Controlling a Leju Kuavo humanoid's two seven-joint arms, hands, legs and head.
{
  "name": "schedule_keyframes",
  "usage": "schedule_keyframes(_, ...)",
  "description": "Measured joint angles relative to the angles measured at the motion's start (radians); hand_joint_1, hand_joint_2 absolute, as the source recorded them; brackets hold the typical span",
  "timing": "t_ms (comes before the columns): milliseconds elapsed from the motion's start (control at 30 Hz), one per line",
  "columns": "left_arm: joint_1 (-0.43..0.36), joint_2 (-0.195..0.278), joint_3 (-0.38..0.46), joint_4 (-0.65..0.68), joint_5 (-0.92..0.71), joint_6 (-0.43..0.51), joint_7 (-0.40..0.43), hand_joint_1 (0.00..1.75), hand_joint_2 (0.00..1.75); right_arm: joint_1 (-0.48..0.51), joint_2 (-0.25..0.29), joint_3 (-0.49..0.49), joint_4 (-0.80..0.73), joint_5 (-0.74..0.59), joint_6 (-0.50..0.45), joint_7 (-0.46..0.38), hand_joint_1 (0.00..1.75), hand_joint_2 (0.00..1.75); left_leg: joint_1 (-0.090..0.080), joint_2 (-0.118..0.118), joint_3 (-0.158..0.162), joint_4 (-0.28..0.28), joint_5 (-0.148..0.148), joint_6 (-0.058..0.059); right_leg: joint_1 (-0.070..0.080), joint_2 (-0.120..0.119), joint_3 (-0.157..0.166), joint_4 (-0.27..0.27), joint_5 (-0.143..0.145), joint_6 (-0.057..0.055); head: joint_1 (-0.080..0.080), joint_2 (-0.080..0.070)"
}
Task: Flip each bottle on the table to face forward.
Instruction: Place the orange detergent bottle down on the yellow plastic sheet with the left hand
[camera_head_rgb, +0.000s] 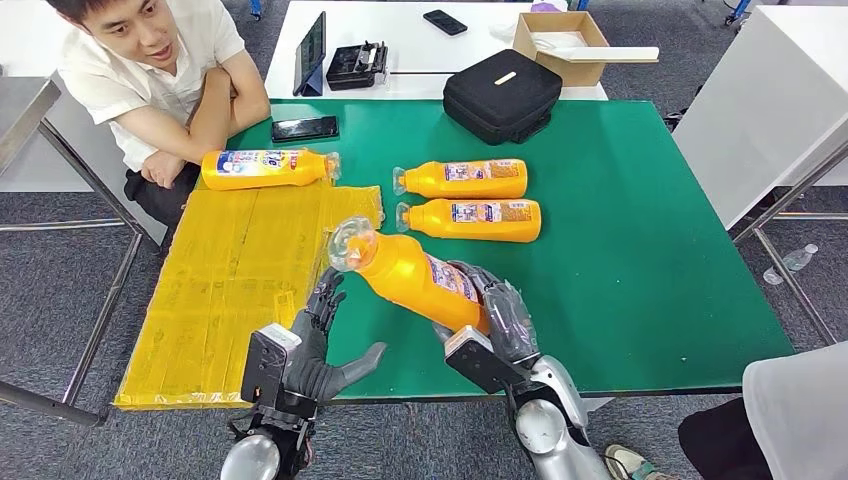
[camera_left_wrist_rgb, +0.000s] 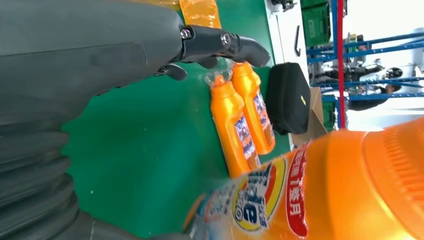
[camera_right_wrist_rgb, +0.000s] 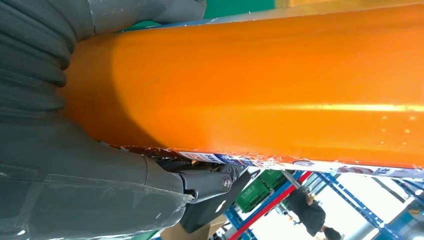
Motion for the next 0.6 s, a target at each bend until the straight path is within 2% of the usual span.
schedule_keyframes(267,-0.015,0.0,-0.012,0.021,0.126,-0.037,-0.007,0.0,1.75,-0.069,0.026,0.057,0.096,-0.004,-0.001,-0.016,1.75,1.75,0.0,0.0,0.0,0.0,0.0,0.0,0.0,0.0,-0.001,0.0,0.0,0.0,0.0,0.0)
schedule_keyframes(600,-0.02,0.0,-0.02,0.025,0.216,-0.08,0.011,0.0,1.75,-0.11,0.041,0.073,0.21,0.0,-0.018,-0.028,1.75,1.75,0.0,0.0,-0.001,0.0,0.0,0.0,0.0,0.0,-0.001,0.0,0.0,0.0,0.0,0.0)
